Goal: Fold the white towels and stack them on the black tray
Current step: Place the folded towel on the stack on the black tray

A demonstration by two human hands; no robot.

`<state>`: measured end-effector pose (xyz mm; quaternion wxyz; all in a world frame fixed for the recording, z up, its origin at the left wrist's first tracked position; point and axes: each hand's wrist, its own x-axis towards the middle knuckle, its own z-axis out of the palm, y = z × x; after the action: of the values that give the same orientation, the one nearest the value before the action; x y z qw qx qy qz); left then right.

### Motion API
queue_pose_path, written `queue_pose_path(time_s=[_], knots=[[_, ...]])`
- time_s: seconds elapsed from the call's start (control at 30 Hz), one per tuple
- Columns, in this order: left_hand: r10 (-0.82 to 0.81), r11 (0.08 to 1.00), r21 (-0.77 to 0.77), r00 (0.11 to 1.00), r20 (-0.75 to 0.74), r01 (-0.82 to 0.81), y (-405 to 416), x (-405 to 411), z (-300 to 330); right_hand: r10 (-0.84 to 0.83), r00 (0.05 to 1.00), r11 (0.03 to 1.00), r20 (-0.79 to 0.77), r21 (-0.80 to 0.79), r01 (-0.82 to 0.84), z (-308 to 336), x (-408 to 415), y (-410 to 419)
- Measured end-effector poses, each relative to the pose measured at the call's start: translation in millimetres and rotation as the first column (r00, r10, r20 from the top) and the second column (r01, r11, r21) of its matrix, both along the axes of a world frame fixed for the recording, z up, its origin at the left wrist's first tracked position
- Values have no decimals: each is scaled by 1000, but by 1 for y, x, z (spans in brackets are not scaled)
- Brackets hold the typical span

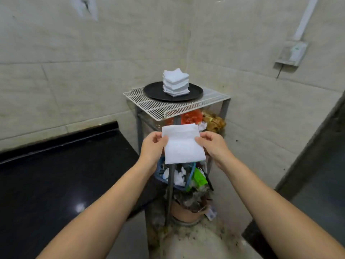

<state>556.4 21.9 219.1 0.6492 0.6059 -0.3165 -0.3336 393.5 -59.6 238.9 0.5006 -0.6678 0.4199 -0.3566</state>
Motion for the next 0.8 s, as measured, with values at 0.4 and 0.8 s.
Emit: queue_pose_path(time_s=[0.4, 0.8], knots=[[79, 992, -102, 992, 99, -69, -292, 109, 125, 34, 978, 938, -204, -332, -102, 123, 116, -308], [389, 915, 79, 917, 94, -396, -428, 180, 114, 258, 891, 871, -373, -309, -382, 118, 223, -479]])
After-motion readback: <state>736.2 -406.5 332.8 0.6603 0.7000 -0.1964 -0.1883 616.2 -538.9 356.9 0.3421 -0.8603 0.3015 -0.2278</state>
